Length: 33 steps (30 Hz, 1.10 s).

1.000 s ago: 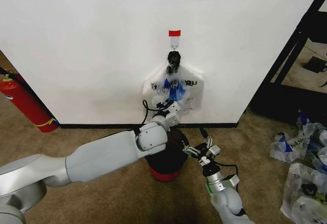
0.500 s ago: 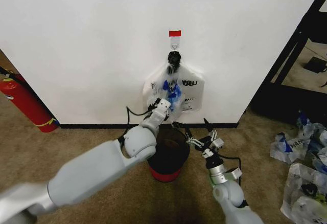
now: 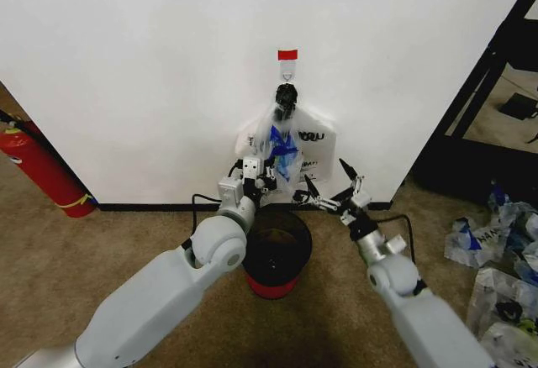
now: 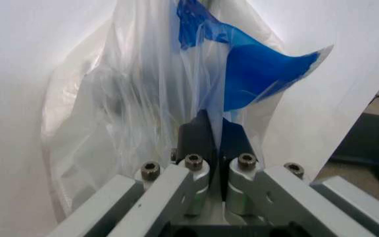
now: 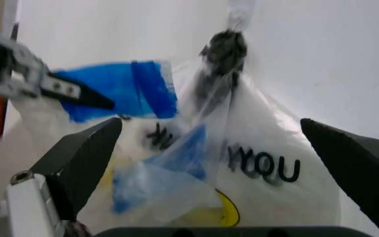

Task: Pick up the garbage bag from the wall and place it over the trash bin.

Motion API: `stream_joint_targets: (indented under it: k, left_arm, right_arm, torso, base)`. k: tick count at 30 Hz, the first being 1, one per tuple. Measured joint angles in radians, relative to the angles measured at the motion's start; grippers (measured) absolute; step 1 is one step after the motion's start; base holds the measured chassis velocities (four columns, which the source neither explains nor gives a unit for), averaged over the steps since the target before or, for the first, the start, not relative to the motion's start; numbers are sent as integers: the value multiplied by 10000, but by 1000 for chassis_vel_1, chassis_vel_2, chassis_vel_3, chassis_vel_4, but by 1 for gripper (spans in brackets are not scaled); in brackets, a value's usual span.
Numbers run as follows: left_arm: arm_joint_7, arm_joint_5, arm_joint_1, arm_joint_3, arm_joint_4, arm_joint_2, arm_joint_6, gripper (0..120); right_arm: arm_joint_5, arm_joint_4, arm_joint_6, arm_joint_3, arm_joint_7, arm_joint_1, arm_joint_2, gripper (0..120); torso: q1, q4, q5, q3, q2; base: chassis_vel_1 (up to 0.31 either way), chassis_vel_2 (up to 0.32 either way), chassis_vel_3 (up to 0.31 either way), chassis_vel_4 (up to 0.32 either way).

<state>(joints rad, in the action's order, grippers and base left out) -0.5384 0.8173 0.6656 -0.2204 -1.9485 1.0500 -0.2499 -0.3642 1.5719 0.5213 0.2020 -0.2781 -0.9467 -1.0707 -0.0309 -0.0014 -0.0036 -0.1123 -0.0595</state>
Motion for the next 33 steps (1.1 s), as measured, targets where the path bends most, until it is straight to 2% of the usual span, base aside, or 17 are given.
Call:
stream_joint_targets:
  k: [5,12,18,23,29,33]
  left_arm:
    - [26,-151,162,8,-37,103,-30,0]
    - [63,-384,301,-57,-35,278,-81,0]
    - [64,-520,376,31,-10,348,-131,0]
    - [64,-547,444,159,-25,370,-143,0]
    - [85,-550,487,284,-99,302,-149,0]
    - [108,-550,495,359,-126,199,-152,0]
  right_arm:
    - [-503,-243,-434,-663,-469,644,682,100]
    - [-338,-913,-718,-1321,-842,1456,799,100]
    - [107,-1916,-757,-2186,-894,2749,423,100]
    - [356,-2597,-781,-2585,-1214,3319,225,98]
    - [644,-3185,-767,-2871,-1850,3807,-70,84]
    - [871,-3328,-752,-3013,-2125,3996,-308,83]
  torso:
    - [0,-4,-2,1,0]
    - [0,-3,0,0,0]
    - [0,0,-1,0,0]
    - [-1,-1,-1,-1,2]
    - [-1,-2,-2,0,2]
    - [0,-1,-2,0,2]
  base:
    - [0,0,0,0]
    - [0,0,0,0]
    - [0,0,0,0]
    - [0,0,0,0]
    - [0,0,0,0]
    - [0,0,0,0]
